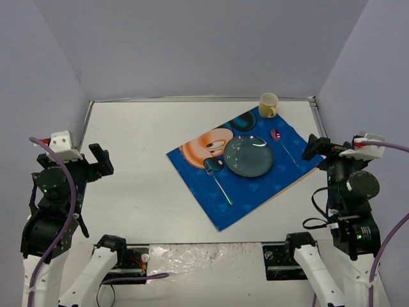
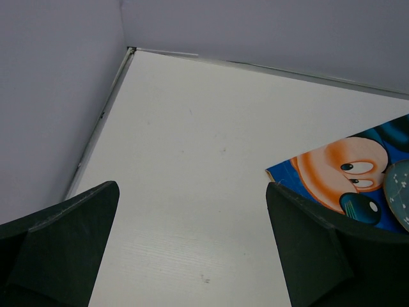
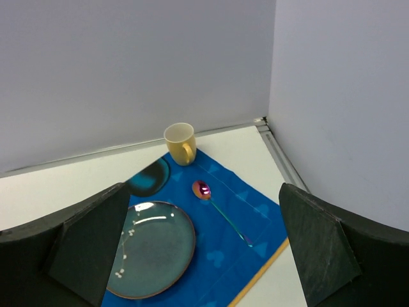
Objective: Set the dinner table for one person
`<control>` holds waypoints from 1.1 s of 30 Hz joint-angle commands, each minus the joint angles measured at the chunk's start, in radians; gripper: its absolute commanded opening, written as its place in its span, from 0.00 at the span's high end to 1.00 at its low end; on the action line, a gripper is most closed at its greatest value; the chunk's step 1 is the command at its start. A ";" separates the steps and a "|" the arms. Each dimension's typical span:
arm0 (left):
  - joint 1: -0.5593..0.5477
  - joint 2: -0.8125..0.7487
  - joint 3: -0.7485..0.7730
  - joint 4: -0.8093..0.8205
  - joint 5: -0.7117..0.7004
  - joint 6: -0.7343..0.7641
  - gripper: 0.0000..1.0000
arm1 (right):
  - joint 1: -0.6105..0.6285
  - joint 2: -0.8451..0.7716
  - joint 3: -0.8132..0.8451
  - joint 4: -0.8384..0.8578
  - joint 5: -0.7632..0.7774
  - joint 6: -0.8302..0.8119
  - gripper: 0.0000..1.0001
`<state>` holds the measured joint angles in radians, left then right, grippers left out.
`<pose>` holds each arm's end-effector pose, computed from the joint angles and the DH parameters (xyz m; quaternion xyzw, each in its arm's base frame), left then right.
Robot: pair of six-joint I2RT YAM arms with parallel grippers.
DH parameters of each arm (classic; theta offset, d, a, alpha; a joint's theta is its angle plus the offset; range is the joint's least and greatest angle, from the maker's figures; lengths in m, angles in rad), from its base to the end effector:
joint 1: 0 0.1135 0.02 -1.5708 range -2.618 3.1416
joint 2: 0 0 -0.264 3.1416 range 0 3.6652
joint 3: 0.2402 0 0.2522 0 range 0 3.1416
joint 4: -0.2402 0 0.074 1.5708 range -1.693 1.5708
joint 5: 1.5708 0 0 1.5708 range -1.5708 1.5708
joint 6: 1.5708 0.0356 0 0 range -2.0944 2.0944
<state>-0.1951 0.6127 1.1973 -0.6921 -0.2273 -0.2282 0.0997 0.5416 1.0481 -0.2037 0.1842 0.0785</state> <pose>0.0832 -0.0083 0.4389 -0.0880 0.7379 -0.0569 0.6667 0.0832 0.0018 0.4534 0.0678 0.5906 0.0171 0.8039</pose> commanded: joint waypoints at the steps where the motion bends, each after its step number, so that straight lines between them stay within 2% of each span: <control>1: 0.005 -0.077 -0.095 0.045 -0.095 0.012 0.03 | 0.051 -0.078 -0.086 0.034 0.141 -0.016 0.00; 7: 0.005 -0.126 -0.264 0.111 -0.119 -0.014 0.03 | 0.072 -0.150 -0.215 0.035 0.231 0.000 0.00; 18: 0.005 -0.124 -0.376 0.185 -0.108 -0.037 0.03 | 0.074 -0.378 -0.322 0.049 0.330 0.024 0.00; 33: 0.005 -0.108 -0.398 0.213 -0.123 -0.028 0.03 | 0.074 -0.365 -0.336 0.072 0.278 0.012 0.00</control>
<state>-0.1951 0.4774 0.7876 -0.5630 -0.3319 -0.2512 0.1654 0.1382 0.7029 -0.2276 0.4742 0.0967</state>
